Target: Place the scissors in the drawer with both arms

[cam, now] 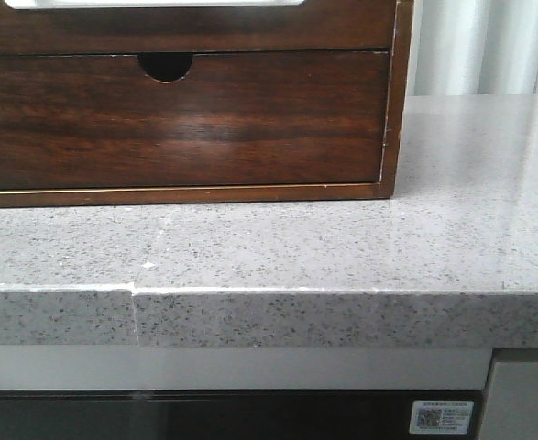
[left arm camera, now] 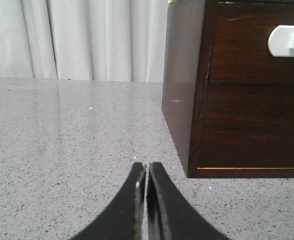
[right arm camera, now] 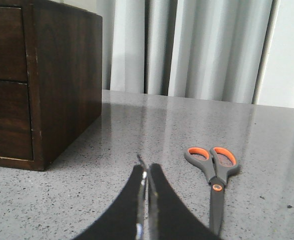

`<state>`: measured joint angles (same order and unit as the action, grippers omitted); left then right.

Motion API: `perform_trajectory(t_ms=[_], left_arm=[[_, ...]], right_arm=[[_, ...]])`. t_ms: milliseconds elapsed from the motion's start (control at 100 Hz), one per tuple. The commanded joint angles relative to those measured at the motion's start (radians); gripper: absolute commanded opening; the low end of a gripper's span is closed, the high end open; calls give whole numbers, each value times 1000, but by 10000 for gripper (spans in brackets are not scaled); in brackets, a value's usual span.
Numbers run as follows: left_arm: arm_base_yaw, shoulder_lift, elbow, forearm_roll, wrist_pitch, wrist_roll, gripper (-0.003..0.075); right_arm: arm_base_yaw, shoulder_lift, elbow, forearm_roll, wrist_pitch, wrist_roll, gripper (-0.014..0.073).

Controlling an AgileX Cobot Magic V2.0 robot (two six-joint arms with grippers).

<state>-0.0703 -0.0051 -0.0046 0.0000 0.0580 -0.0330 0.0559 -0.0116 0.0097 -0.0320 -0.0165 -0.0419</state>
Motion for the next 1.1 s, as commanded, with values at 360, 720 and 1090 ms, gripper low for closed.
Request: perform_trajectory(t_ms=[360,720,1090], left_arm=[[-7,-30,36,0,-82,-6,-20],[-7,-30,36,0,-82,-6,-20],[-7,-18,-66,-46,-58,-10,-20]], right_arm=[[-5,-21,17,-8,-80,-1,-69],[-5,-21,17,-6,-80,-1,-69],[-6,17,-145,106,66,-1,-69]])
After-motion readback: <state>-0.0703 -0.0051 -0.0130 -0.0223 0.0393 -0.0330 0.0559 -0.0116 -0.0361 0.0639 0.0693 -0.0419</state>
